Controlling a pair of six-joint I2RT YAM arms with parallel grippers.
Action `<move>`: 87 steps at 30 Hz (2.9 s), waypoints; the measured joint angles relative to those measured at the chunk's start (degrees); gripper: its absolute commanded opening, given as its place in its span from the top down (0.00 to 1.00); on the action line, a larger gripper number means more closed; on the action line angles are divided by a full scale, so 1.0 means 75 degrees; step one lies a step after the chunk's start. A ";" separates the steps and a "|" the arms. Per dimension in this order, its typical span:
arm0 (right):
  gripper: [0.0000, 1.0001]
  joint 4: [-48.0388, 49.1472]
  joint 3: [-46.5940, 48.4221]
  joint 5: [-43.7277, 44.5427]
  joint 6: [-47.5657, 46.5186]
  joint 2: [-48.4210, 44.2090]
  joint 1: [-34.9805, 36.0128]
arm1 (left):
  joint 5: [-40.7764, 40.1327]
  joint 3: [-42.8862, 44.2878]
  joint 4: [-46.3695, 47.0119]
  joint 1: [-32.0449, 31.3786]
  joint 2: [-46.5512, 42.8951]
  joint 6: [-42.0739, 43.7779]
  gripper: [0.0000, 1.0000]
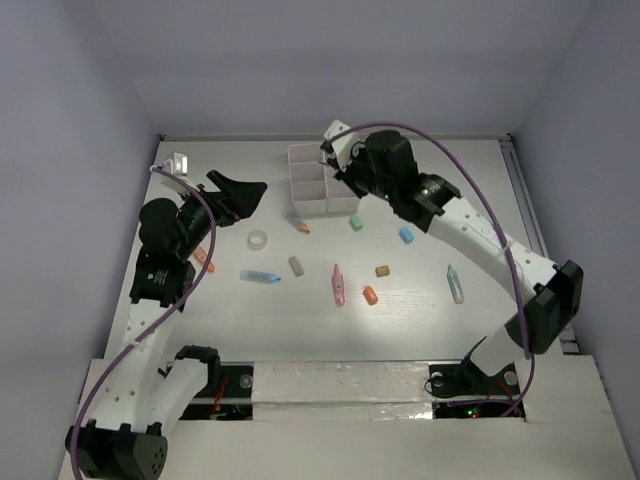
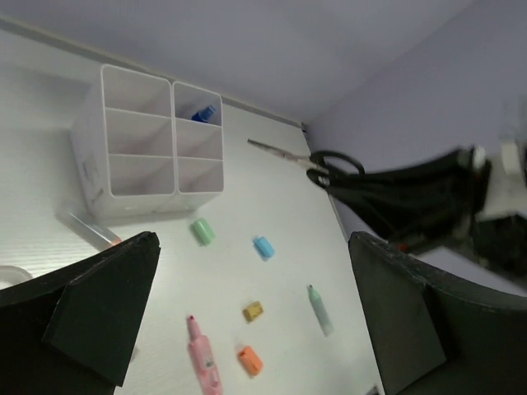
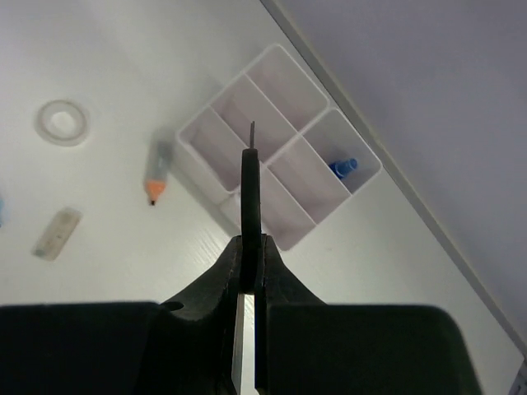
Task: Sort the stationery into containers
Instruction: Place the scissors in the storage box, then pick up the stationery from the center of the board.
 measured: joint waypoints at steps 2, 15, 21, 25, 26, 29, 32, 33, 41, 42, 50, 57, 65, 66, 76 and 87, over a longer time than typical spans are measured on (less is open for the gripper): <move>1.00 -0.0653 0.0836 -0.0289 0.0090 0.0557 -0.0493 | -0.0070 -0.0003 -0.0114 0.0006 -0.0254 0.0364 0.01; 1.00 -0.3698 0.4459 -0.1545 0.0076 0.3774 -0.2020 | -0.0536 -0.0586 -0.1023 -0.0903 -0.0676 0.2594 0.01; 1.00 -0.4322 0.5132 -0.1716 -0.0041 0.4444 -0.2154 | -0.0711 -0.0866 -0.1204 -0.0962 -0.0629 0.2987 0.01; 1.00 -0.4380 0.5208 -0.1719 -0.0105 0.4587 -0.2232 | -0.0746 -0.0863 -0.1183 -0.0962 -0.0583 0.3118 0.01; 1.00 -0.4395 0.5243 -0.1719 -0.0111 0.4622 -0.2250 | -0.0752 -0.0866 -0.1180 -0.0962 -0.0565 0.3142 0.01; 1.00 -0.4398 0.5415 -0.1722 -0.0137 0.4788 -0.2311 | -0.0784 -0.0866 -0.1180 -0.0962 -0.0490 0.3191 0.01; 1.00 -0.4401 0.5581 -0.1740 -0.0163 0.4998 -0.2366 | -0.0822 -0.0866 -0.1180 -0.0962 -0.0431 0.3223 0.01; 1.00 -0.4415 0.5657 -0.1743 -0.0169 0.5091 -0.2390 | -0.0842 -0.0866 -0.1183 -0.0962 -0.0423 0.3229 0.01; 0.95 -0.4433 0.6000 -0.1786 -0.0227 0.5680 -0.2480 | -0.0997 -0.0866 -0.1183 -0.0962 -0.0417 0.3299 0.01; 0.88 -0.4427 0.6006 -0.1792 -0.0224 0.5709 -0.2480 | -0.1003 -0.0866 -0.1186 -0.0962 -0.0417 0.3305 0.01; 0.37 -0.3585 0.5881 -0.1553 -0.0134 0.5706 -0.2483 | -0.1072 -0.0863 -0.1189 -0.0935 -0.0393 0.3334 0.01; 0.41 -0.2136 0.4555 -0.1032 0.0195 0.4928 -0.2483 | -0.1090 -0.0863 -0.1201 -0.0912 -0.0393 0.3331 0.01; 1.00 -0.0090 0.1609 -0.1046 0.1638 0.2180 -0.2308 | -0.1113 -0.0863 -0.1204 -0.0903 -0.0396 0.3331 0.01; 1.00 0.0216 0.1105 -0.1078 0.1888 0.1743 -0.2241 | -0.1134 -0.0866 -0.1209 -0.0903 -0.0411 0.3331 0.01; 0.83 0.1699 -0.2885 -0.0860 0.3958 -0.1816 -0.1938 | -0.1515 -0.0863 -0.1323 -0.0836 -0.0866 0.3337 0.01; 0.47 0.1026 -0.4194 0.0318 0.5263 -0.2932 -0.1938 | -0.1842 -0.0863 -0.1309 -0.0836 -0.1393 0.3401 0.01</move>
